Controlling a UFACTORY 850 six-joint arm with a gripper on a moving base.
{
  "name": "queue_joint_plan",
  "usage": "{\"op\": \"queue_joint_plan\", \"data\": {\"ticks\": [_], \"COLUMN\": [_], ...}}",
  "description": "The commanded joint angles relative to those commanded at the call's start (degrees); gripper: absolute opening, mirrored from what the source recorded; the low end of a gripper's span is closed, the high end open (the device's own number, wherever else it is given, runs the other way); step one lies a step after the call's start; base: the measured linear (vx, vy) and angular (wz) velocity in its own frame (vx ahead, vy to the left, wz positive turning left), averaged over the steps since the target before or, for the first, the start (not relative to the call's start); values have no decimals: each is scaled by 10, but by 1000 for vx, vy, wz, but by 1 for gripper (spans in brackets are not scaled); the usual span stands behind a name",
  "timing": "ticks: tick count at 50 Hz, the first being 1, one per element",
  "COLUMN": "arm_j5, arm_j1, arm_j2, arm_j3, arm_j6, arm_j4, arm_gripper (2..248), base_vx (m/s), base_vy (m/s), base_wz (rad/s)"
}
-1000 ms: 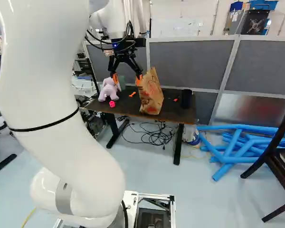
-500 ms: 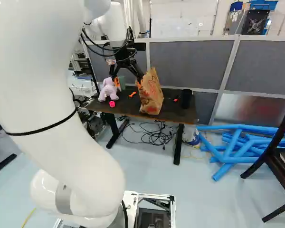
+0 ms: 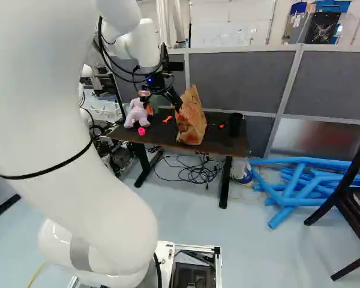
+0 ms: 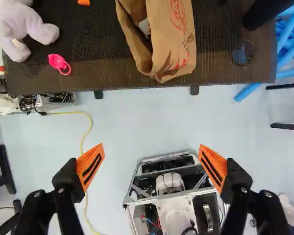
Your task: Pick up the bag on the ground and place it on the table
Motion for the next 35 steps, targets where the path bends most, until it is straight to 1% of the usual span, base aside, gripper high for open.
{"op": "queue_joint_plan", "data": {"ticks": [16, 35], "arm_j5": [113, 265], "arm_j1": [-1, -3], "arm_j2": [22, 51], "arm_j3": [69, 162], "arm_j6": [-18, -42], "arm_j4": [2, 5], "arm_gripper": [247, 247], "base_vx": [0, 0], "base_vy": [0, 0], "base_wz": [0, 0]}}
